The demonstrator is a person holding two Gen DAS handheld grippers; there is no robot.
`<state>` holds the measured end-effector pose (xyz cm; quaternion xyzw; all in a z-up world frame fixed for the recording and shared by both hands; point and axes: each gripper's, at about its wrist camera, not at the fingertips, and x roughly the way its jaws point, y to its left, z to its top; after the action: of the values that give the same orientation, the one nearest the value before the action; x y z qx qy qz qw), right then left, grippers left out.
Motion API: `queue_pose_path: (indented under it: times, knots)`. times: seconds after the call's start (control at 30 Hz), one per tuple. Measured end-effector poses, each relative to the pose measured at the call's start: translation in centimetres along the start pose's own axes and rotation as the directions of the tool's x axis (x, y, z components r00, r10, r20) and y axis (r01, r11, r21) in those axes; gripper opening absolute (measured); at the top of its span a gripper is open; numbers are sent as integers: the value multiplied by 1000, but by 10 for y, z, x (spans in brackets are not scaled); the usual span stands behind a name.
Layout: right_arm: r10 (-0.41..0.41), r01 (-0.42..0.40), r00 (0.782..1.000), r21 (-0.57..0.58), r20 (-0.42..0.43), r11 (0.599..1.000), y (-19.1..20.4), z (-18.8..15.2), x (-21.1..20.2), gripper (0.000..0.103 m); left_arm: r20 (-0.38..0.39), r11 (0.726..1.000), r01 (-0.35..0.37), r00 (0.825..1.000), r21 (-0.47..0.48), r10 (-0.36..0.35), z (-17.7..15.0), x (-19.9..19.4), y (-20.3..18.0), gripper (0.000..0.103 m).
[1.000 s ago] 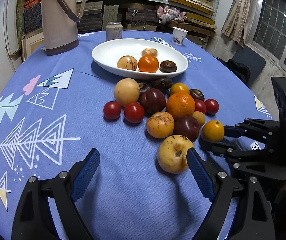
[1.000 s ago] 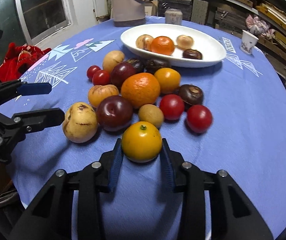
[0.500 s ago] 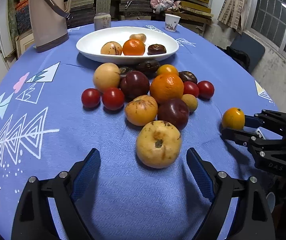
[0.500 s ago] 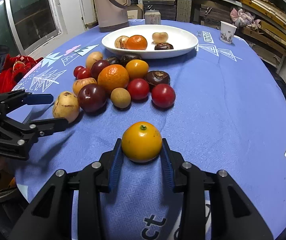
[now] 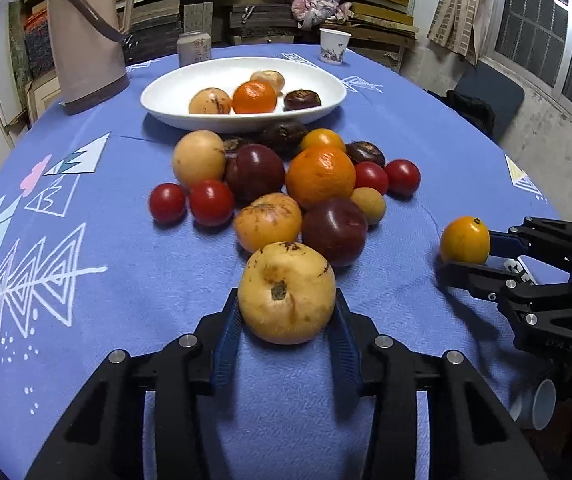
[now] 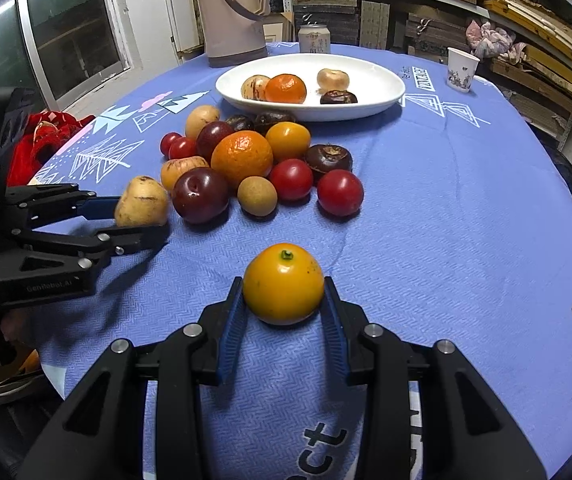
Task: Organize fruits
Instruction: 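Place the yellow citrus and pale pear on the white plate, opening both tools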
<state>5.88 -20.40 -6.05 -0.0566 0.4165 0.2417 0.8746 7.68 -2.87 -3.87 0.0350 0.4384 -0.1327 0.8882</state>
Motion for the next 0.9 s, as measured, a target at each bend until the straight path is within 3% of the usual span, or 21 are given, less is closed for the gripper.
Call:
queue_pose_path:
  times: [0.47, 0.9]
  knots:
    - [-22, 23, 1000, -25, 16, 999, 7, 8, -8, 37, 38, 1000, 3, 999, -21, -2, 4, -18, 12, 44]
    - [-53, 59, 995, -72, 84, 996, 12, 38, -25, 37, 75, 999, -3, 997, -36, 5, 19, -25, 27, 44]
